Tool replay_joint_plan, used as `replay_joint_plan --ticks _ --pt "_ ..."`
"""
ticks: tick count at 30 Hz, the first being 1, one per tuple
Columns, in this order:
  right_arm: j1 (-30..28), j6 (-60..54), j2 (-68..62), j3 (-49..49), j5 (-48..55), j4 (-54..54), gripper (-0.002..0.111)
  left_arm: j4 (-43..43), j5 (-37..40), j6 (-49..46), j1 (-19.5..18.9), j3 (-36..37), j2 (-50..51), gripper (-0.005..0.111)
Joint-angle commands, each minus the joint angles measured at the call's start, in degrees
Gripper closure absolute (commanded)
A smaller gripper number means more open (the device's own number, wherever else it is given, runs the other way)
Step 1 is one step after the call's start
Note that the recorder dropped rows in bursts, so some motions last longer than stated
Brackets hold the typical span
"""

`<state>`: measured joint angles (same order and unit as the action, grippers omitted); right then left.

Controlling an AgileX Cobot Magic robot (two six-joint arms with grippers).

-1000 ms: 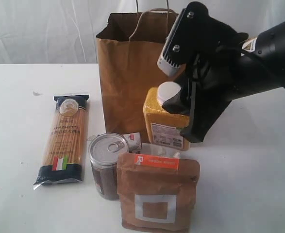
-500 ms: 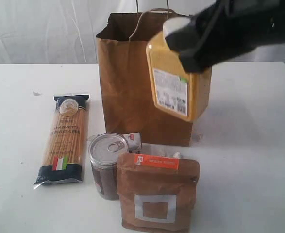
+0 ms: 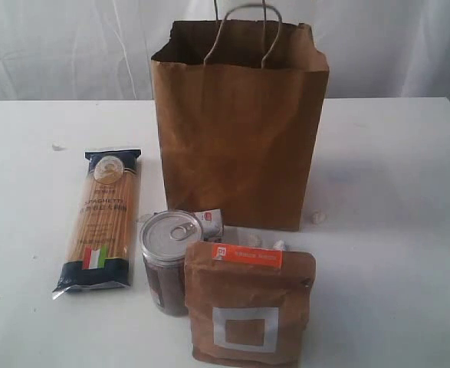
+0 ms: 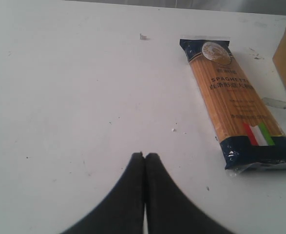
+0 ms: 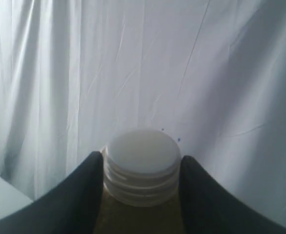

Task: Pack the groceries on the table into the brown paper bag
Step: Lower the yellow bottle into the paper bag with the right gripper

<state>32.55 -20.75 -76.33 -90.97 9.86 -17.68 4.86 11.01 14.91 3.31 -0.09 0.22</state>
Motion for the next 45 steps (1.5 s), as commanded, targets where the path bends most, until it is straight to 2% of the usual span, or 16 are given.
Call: replay_joint_plan --ticks 1,7,15,19,27,37,45 --pt "-1.91 0.05 -4.00 -3.54 -9.03 -0.25 0.108 0.09 -0.28 0.04 0.35 0.09 -0.22 0.107" --pt "-5.77 0.05 -9.59 -3.83 -1.74 -0.25 0.108 0.09 -0.28 0.04 0.35 0.09 -0.22 0.107" --pt "-6.34 0.05 -13.56 -3.83 4.40 -0.25 0.108 0.09 -0.28 0.04 0.35 0.09 -0.22 0.107" --pt "-6.34 0.05 -14.69 -3.43 11.18 -0.41 0.108 0.09 -0.28 0.04 0.35 0.09 -0.22 0.107" --pt "-6.34 -0.17 -17.16 -0.80 7.16 -0.43 0.108 0.09 -0.28 0.04 0.35 0.09 -0.22 0.107" --pt "-6.34 -0.17 -20.71 -0.80 10.26 -0.54 0.108 0.09 -0.28 0.04 0.35 0.09 -0.22 0.107" --pt "-6.34 -0.02 -23.22 -0.80 11.57 -0.54 0.092 0.09 -0.28 0.04 0.35 0.09 -0.22 0.107"
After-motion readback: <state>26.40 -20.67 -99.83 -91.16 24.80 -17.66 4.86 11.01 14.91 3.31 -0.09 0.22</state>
